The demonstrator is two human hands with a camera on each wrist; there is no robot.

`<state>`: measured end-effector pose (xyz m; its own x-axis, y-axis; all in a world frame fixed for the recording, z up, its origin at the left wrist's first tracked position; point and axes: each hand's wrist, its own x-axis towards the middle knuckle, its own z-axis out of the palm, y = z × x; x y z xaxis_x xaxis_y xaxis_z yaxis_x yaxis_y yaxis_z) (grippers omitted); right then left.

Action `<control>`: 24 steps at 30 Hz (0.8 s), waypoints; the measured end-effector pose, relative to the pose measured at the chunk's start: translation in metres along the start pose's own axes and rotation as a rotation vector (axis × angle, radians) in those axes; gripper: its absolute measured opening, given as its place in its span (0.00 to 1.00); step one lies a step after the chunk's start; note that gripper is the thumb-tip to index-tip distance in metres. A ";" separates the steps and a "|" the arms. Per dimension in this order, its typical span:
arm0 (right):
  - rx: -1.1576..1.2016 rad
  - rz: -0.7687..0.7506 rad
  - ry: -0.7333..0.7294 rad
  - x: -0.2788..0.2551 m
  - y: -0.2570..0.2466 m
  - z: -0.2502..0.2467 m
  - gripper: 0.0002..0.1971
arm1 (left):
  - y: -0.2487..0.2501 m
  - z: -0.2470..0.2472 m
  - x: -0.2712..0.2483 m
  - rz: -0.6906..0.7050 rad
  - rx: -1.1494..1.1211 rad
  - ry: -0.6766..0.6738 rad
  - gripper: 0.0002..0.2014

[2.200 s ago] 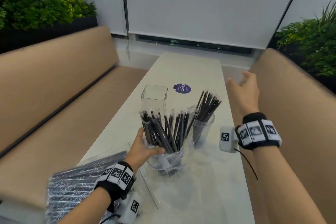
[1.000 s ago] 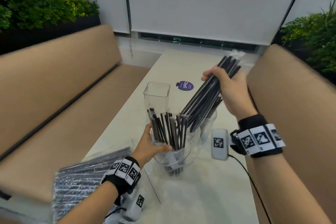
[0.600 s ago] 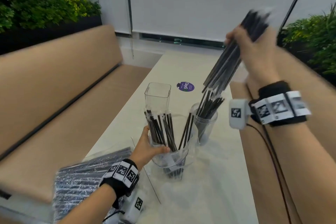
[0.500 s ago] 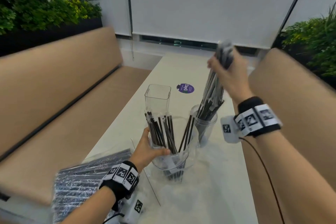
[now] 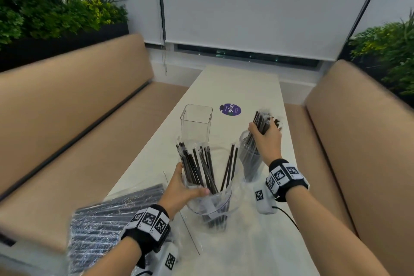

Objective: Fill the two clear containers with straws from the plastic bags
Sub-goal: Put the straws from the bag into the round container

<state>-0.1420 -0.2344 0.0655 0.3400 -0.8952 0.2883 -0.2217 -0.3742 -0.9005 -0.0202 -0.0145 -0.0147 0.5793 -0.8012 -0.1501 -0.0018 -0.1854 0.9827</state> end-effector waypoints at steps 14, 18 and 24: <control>-0.172 -0.226 0.072 0.027 -0.079 -0.064 0.11 | 0.008 0.001 0.001 -0.037 0.008 -0.006 0.68; 0.056 -0.088 -0.078 -0.032 -0.058 -0.045 0.10 | 0.009 0.001 0.003 -0.033 -0.007 0.004 0.57; 0.039 0.227 -0.610 -0.108 -0.017 -0.001 0.38 | 0.017 0.006 -0.001 0.010 0.015 -0.027 0.53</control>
<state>-0.1763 -0.1317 0.0497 0.7490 -0.6483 -0.1368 -0.3196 -0.1727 -0.9317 -0.0254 -0.0202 0.0019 0.5567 -0.8182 -0.1435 -0.0200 -0.1859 0.9824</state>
